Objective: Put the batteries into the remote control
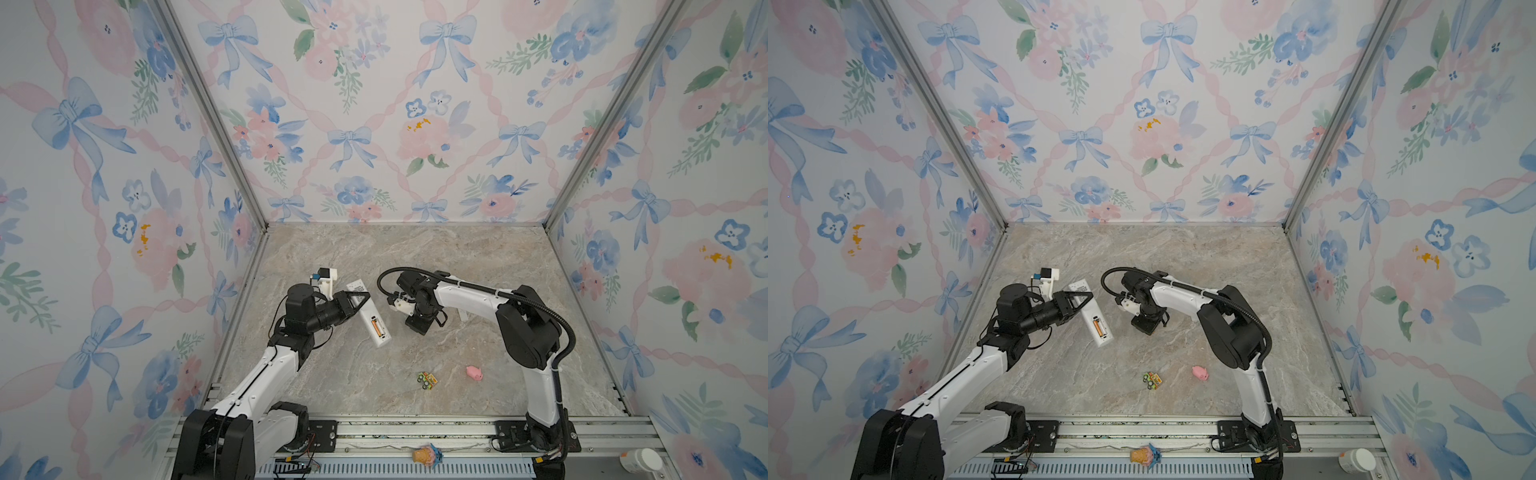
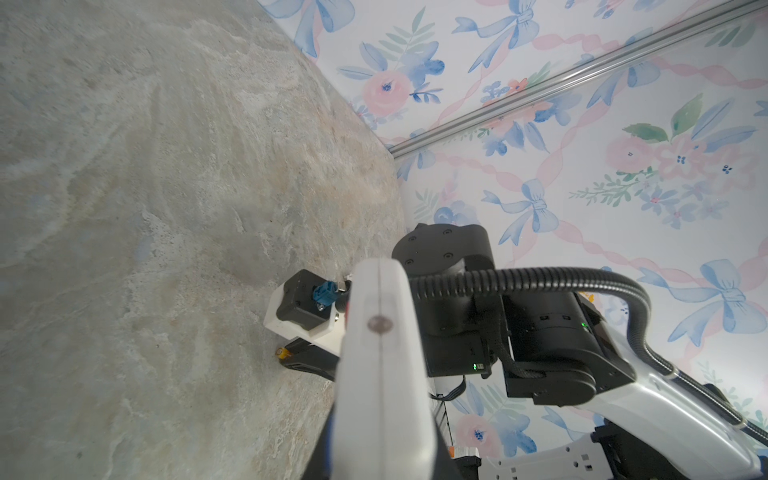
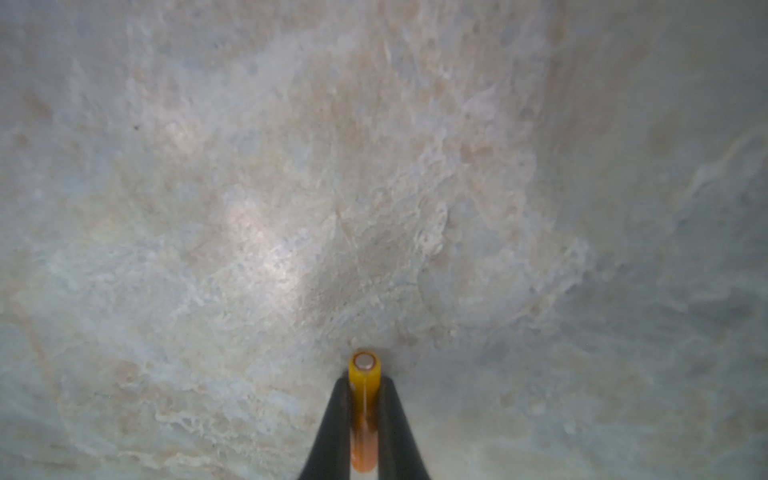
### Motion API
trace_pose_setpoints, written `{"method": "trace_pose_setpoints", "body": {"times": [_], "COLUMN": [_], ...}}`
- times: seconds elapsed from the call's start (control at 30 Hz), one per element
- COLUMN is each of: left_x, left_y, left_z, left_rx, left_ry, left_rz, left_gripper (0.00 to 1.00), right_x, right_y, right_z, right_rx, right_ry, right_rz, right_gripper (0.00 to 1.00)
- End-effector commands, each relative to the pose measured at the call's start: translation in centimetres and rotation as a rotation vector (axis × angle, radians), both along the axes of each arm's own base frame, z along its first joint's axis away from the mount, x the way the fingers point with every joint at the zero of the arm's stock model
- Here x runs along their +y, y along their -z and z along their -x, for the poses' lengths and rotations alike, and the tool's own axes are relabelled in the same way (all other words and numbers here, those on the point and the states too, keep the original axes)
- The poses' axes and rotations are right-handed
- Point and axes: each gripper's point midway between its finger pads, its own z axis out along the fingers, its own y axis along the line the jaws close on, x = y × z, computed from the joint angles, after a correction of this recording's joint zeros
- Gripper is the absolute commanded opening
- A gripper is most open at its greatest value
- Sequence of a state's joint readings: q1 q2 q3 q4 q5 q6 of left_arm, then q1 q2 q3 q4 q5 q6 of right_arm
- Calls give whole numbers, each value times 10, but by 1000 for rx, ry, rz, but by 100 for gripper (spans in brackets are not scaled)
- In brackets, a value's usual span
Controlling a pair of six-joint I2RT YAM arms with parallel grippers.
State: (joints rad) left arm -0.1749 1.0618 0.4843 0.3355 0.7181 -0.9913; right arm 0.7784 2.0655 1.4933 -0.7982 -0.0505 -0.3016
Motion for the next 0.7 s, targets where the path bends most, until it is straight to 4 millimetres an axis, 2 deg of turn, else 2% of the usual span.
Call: {"method": "trace_pose_setpoints", "body": {"times": [0.0,0.2,0.37,0.5,0.67], "left_x": [-1,-3,-2,-1,-1], "left_y": [-9,-12,-10,-2,-2], "left_z": [-2,-2,-1,0,0], "left_rx": [-22,-22,-14,4,4], "left_ry": [14,29,32,30,27], "left_rz": [12,18,7,-9,-10], "left_gripper": [0,0,0,0,0], "right_x": [-15,-14,-17,-14,-14], "right_y": [25,15,19,20,18], "right_z": [37,46,47,46,40], "right_rx": [75,83,100,94,78], "right_ry": [-147,-217,-223,-217,-206], "right_rz": [80,2,11,-4,-2], "right_gripper": [11,12,13,17,26]}}
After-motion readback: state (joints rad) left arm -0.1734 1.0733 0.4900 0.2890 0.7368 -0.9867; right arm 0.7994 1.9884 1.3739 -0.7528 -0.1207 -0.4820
